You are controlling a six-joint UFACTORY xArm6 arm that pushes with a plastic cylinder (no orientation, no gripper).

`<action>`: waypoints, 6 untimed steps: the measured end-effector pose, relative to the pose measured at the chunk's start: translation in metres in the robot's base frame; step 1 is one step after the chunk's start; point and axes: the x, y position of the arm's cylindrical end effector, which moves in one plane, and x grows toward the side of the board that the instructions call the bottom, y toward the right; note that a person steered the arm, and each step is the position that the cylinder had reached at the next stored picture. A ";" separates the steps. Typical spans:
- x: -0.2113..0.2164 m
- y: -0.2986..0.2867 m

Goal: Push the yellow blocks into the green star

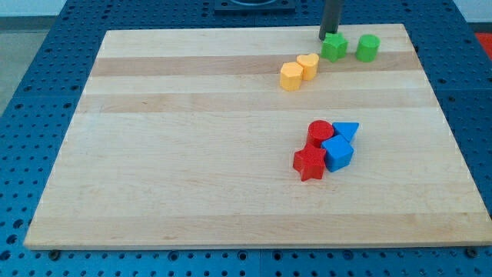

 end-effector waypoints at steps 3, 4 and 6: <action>0.033 0.002; 0.037 0.002; 0.000 -0.067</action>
